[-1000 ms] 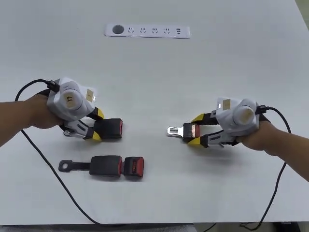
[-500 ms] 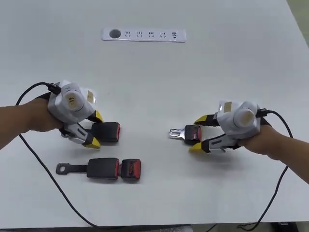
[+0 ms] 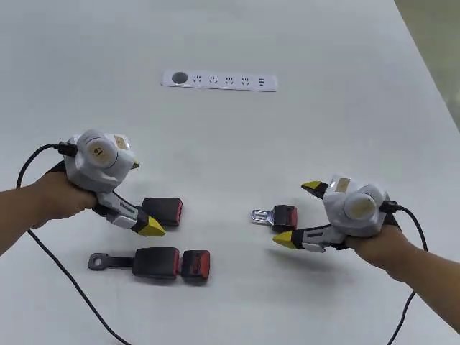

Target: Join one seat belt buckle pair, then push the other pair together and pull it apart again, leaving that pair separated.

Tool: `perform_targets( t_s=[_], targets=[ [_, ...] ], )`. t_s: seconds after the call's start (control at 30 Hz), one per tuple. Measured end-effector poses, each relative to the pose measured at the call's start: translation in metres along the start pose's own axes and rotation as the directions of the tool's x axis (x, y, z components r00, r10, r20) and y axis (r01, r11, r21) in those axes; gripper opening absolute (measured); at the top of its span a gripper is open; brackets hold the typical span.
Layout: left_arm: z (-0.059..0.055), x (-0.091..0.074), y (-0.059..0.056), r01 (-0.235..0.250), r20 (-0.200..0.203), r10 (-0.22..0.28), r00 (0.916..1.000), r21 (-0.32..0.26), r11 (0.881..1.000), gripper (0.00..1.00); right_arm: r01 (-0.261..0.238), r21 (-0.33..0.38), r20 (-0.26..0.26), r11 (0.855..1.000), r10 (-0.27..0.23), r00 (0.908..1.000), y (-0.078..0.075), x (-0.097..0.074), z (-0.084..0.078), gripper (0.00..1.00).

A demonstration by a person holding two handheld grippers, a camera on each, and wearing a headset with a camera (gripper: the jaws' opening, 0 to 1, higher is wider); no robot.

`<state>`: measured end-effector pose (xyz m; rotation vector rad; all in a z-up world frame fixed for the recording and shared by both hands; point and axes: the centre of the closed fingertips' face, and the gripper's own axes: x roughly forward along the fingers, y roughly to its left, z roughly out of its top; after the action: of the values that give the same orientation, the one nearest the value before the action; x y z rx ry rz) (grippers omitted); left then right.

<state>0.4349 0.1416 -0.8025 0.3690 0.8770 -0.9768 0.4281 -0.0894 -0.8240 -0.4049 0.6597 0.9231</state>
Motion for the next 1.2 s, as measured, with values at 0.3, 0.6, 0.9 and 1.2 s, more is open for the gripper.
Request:
perform_targets(
  t_s=[0.3, 0.6, 0.9, 1.2],
  targets=[
    [0.009, -0.028, 0.004, -0.127, 0.144, 0.155, 0.9774, -0.185, 0.975, 1.00, 0.190, 0.138, 0.090, 0.972, -0.204, 0.9748, -0.007, -0.018, 0.023, 0.87],
    [0.004, -0.054, -0.019, -0.141, 0.226, 0.198, 0.9538, -0.242, 0.960, 1.00, 0.206, 0.174, 0.138, 0.963, -0.231, 0.9631, 0.019, -0.029, 0.036, 0.92],
    [0.006, -0.086, -0.044, -0.175, 0.294, 0.203, 0.9338, -0.120, 0.977, 1.00, 0.202, 0.151, 0.168, 0.968, -0.227, 0.9593, 0.051, -0.043, 0.043, 0.96],
    [-0.010, -0.120, -0.046, -0.203, 0.326, 0.235, 0.9157, -0.129, 0.971, 1.00, 0.225, 0.174, 0.210, 0.959, -0.260, 0.9426, 0.070, -0.063, 0.048, 0.98]
  ],
)
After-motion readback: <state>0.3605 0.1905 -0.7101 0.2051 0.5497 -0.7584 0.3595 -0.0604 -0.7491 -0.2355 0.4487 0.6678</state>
